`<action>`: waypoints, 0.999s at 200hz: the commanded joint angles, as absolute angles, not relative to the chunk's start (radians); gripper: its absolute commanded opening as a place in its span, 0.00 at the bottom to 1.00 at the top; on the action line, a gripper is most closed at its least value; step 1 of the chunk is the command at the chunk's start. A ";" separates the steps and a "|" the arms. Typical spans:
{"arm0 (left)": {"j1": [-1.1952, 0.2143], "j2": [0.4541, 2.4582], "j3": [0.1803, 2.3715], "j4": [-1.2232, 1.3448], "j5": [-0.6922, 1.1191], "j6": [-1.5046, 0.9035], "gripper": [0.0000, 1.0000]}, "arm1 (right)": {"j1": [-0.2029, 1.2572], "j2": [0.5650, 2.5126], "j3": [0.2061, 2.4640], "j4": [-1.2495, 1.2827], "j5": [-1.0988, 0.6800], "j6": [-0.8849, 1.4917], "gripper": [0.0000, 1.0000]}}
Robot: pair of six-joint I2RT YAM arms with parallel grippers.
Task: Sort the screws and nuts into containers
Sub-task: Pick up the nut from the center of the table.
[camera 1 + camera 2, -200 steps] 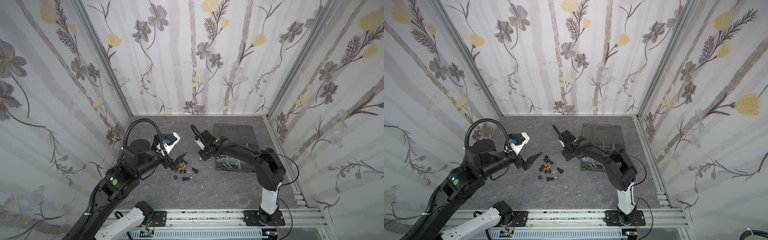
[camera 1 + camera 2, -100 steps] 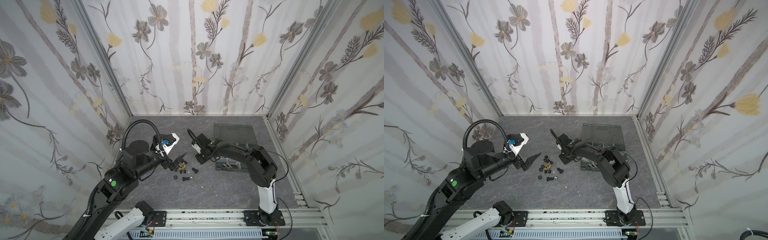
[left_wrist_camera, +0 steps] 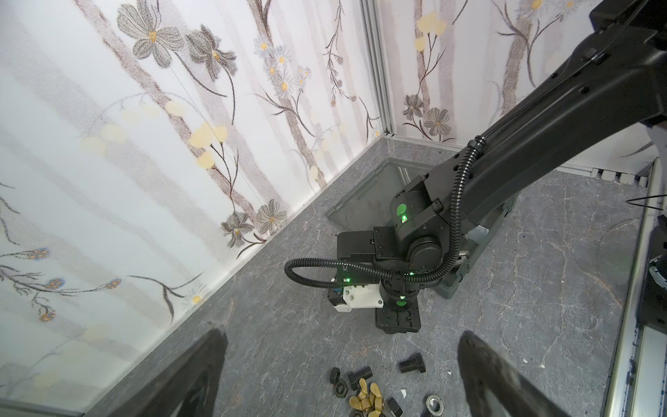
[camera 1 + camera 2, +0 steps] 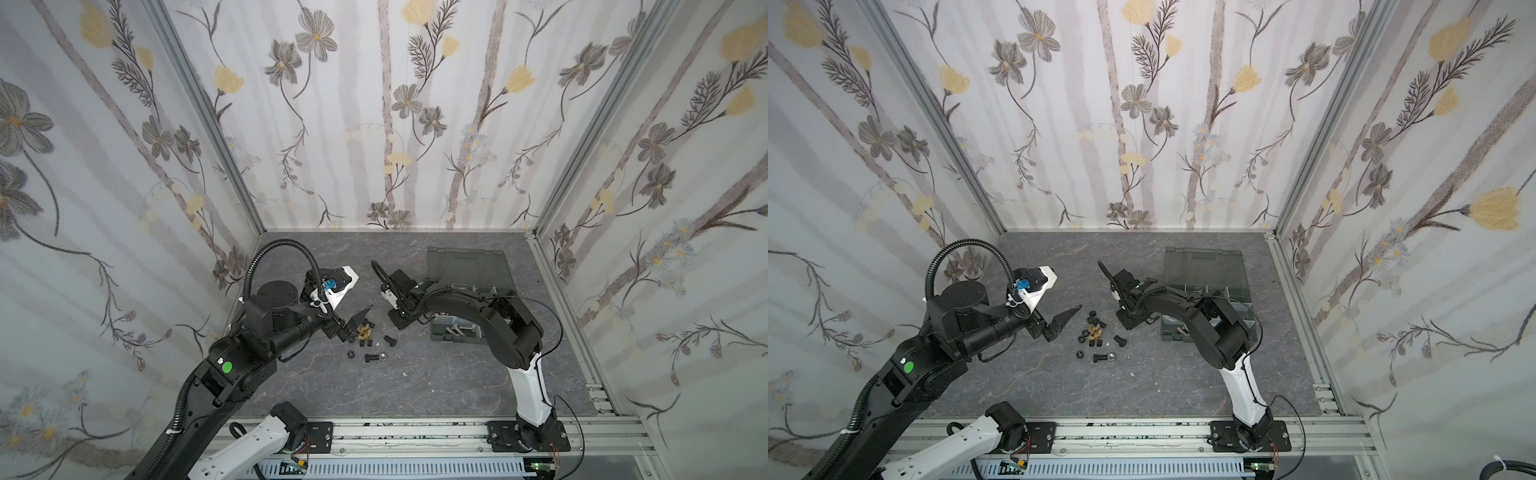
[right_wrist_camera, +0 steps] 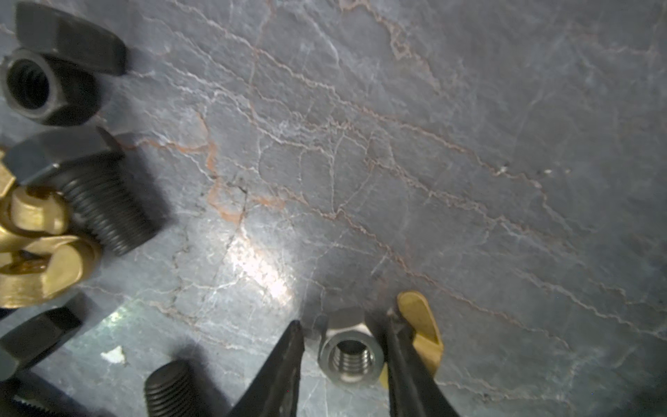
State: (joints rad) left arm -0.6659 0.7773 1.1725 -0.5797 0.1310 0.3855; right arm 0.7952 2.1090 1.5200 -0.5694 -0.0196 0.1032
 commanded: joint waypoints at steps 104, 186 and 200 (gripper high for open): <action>-0.666 0.785 1.175 -0.564 0.125 0.391 1.00 | 0.793 2.006 1.559 -0.626 0.025 0.085 0.19; -0.668 0.784 1.172 -0.557 0.131 0.391 1.00 | 0.668 1.823 1.403 -0.658 0.098 0.080 0.19; -0.668 0.783 1.172 -0.558 0.128 0.390 1.00 | 0.639 1.795 1.358 -0.657 0.105 0.077 0.19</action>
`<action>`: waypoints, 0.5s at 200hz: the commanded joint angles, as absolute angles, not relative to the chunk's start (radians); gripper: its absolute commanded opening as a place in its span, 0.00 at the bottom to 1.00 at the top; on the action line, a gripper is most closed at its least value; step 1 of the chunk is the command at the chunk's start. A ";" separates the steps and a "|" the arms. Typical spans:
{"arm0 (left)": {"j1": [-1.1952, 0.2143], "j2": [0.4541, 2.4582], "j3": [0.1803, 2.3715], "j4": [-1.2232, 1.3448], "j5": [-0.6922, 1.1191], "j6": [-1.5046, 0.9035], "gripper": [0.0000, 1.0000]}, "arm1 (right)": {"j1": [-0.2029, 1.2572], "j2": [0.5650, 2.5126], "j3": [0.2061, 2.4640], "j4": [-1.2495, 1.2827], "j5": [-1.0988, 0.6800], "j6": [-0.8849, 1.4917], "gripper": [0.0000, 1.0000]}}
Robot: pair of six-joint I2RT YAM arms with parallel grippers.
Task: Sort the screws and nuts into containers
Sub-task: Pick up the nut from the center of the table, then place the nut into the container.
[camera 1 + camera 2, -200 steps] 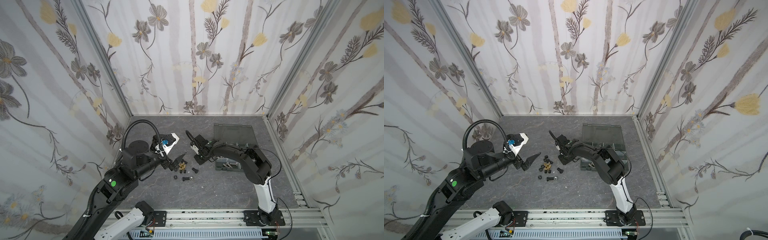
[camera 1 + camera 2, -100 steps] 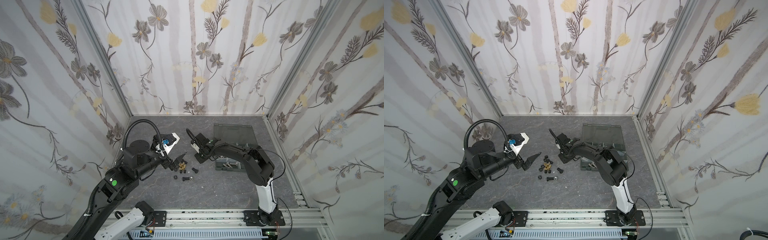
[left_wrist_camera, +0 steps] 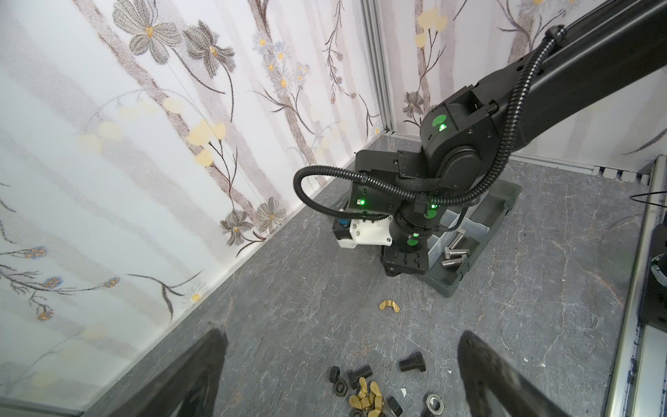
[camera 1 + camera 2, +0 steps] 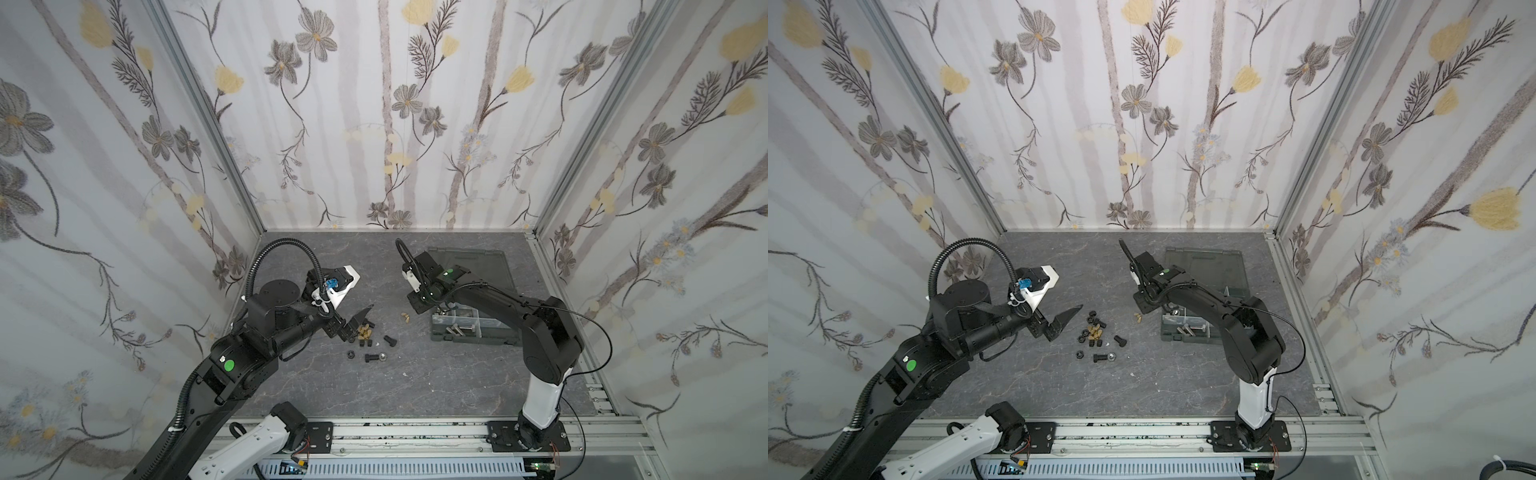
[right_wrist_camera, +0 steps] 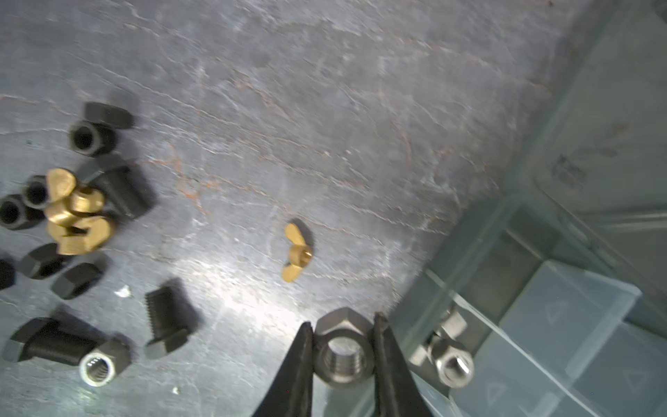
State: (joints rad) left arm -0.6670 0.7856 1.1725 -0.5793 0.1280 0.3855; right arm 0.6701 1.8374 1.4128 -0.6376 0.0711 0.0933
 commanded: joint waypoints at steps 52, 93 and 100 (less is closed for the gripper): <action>-0.668 0.788 1.181 -0.563 0.137 0.388 1.00 | 0.572 1.755 1.275 -0.586 0.115 0.074 0.19; -0.669 0.787 1.183 -0.569 0.137 0.387 1.00 | 0.555 1.785 1.262 -0.561 0.123 0.057 0.21; -0.668 0.788 1.183 -0.570 0.137 0.387 1.00 | 0.554 1.788 1.262 -0.557 0.123 0.056 0.23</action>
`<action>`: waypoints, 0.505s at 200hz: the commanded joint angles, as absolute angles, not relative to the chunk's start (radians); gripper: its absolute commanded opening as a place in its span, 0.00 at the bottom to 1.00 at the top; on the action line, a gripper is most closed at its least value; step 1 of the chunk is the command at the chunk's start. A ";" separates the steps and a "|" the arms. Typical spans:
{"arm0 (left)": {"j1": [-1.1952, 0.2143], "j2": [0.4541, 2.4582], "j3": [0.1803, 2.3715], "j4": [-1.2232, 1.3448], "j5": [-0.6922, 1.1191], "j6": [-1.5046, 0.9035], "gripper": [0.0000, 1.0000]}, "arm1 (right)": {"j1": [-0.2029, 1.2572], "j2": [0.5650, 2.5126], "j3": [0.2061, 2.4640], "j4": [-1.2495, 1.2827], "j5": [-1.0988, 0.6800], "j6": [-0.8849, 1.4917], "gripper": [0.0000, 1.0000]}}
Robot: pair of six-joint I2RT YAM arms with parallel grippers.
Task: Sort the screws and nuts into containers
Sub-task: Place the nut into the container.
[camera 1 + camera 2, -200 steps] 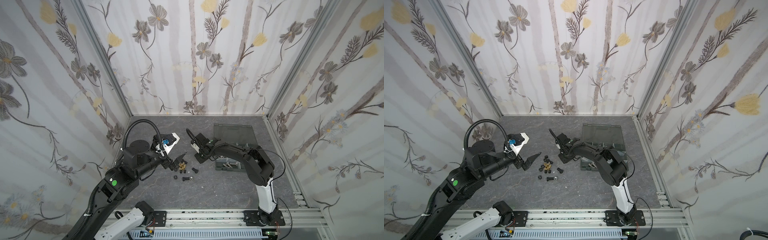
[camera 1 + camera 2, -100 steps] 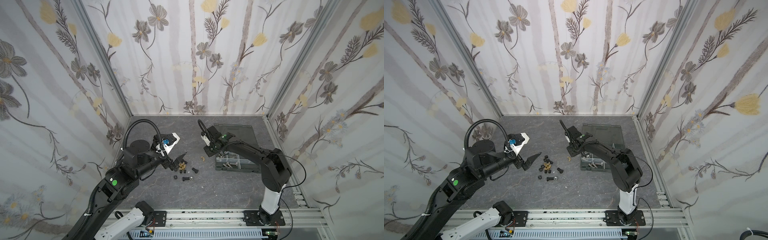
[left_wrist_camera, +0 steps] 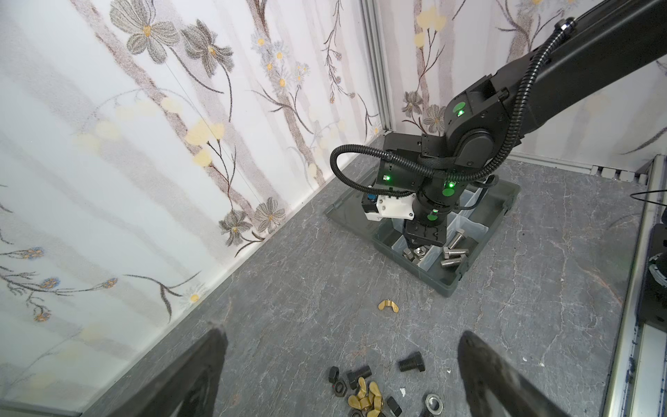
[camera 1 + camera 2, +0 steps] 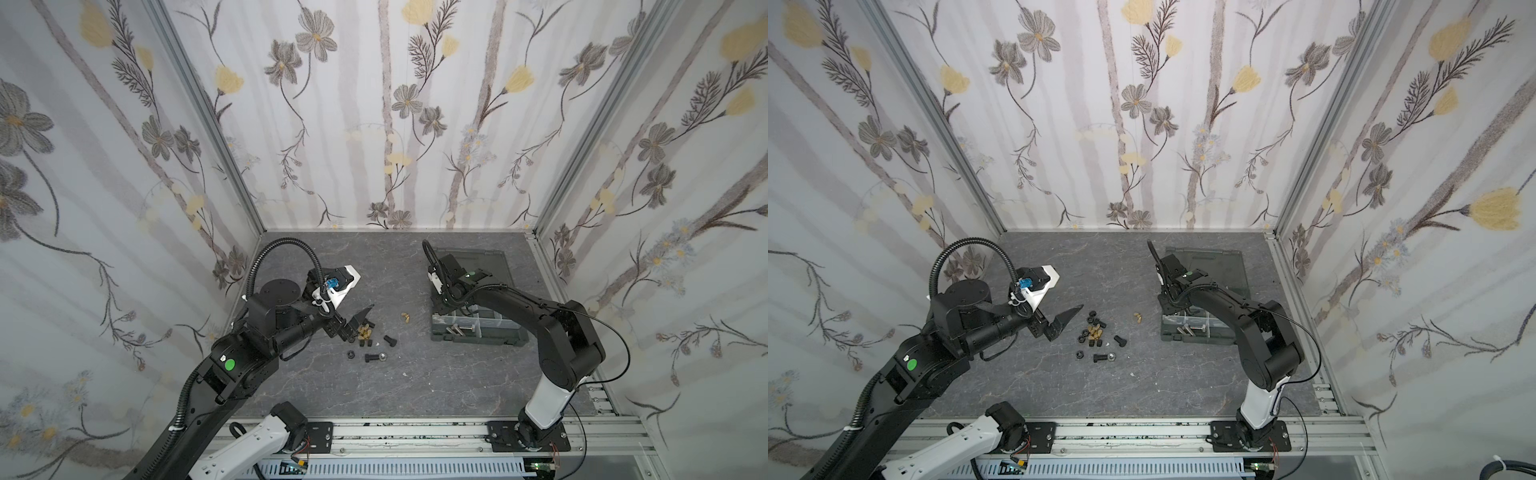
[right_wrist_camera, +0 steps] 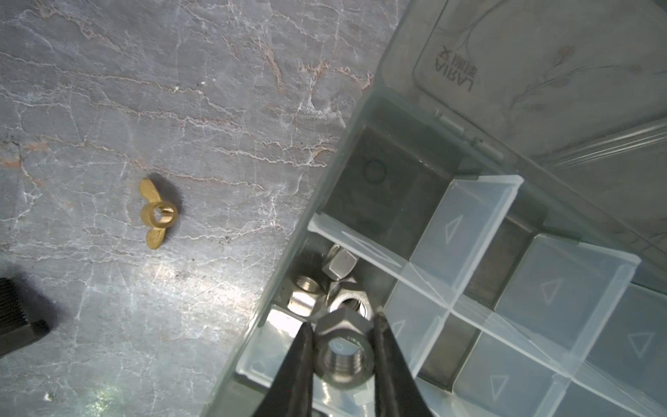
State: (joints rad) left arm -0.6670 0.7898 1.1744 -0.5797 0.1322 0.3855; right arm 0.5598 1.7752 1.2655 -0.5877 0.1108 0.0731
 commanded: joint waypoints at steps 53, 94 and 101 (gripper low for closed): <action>-0.668 0.786 1.183 -0.570 0.135 0.388 1.00 | 0.548 1.800 1.283 -0.551 0.116 0.051 0.36; -0.667 0.787 1.181 -0.568 0.133 0.387 1.00 | 0.554 1.785 1.312 -0.571 0.088 0.041 0.46; -0.668 0.786 1.183 -0.568 0.135 0.387 1.00 | 0.559 1.782 1.317 -0.575 0.087 0.041 0.46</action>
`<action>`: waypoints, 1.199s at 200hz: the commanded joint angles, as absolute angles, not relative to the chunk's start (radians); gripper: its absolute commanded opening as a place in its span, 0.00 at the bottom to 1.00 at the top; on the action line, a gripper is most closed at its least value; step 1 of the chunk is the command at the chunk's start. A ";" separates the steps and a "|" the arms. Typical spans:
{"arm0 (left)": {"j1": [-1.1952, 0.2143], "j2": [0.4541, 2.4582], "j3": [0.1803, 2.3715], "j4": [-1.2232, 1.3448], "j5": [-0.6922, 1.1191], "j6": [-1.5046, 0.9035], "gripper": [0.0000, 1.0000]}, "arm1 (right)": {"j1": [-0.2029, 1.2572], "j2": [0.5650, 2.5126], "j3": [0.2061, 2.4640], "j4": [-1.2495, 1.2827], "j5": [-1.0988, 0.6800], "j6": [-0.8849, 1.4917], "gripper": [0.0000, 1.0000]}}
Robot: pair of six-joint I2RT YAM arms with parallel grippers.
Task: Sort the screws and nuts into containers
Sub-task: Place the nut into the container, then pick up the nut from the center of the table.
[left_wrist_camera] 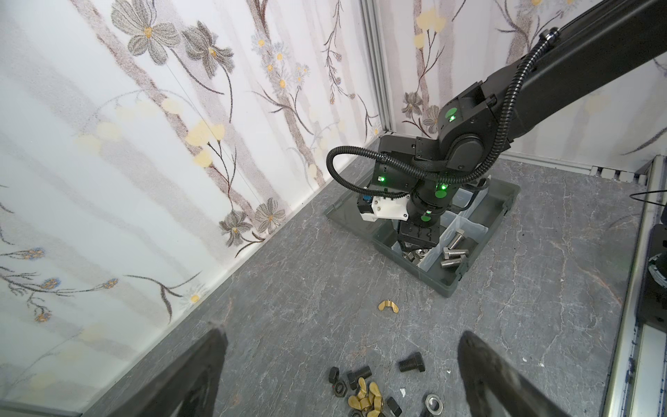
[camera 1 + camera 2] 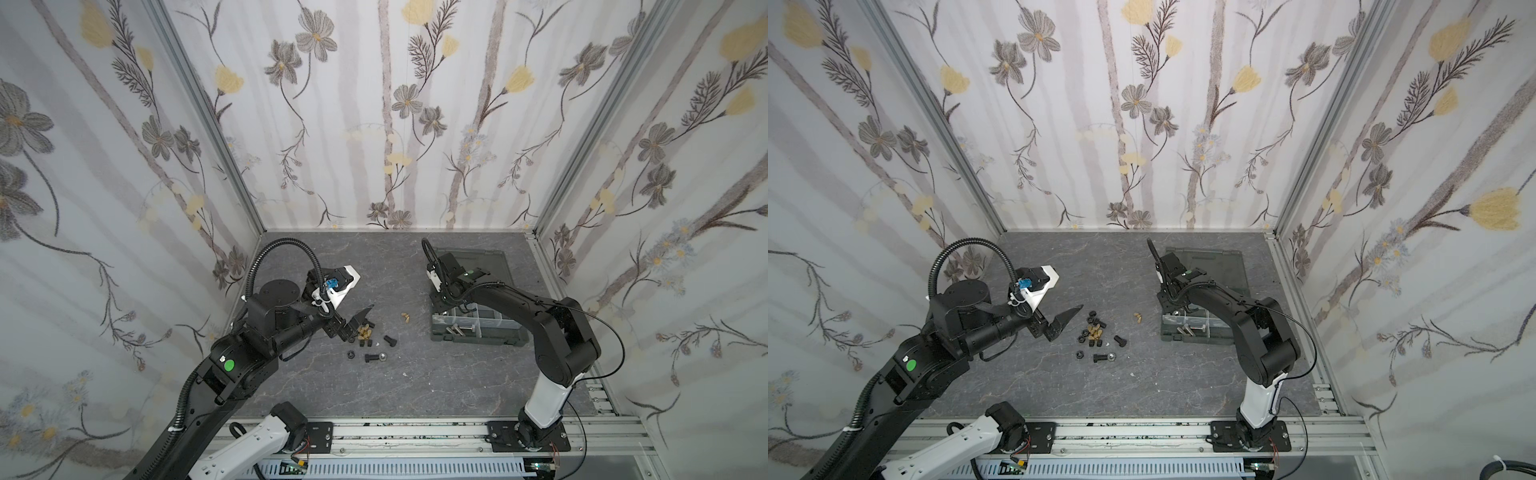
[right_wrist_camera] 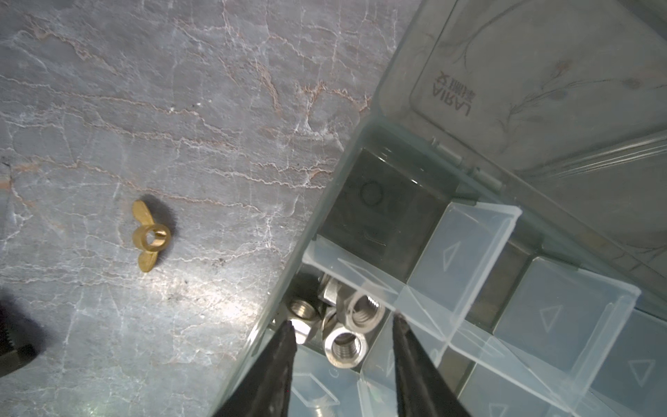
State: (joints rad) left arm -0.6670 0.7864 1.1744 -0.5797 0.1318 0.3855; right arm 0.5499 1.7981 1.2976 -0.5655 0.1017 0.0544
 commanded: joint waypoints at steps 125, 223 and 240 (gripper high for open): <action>-0.669 0.785 1.186 -0.573 0.137 0.385 1.00 | 0.732 1.942 1.457 -0.593 0.091 0.052 0.50; -0.668 0.774 1.180 -0.575 0.129 0.387 1.00 | 0.735 2.063 1.500 -0.537 0.020 0.050 0.52; -0.669 0.773 1.180 -0.574 0.126 0.387 1.00 | 0.735 2.078 1.506 -0.540 0.022 0.049 0.49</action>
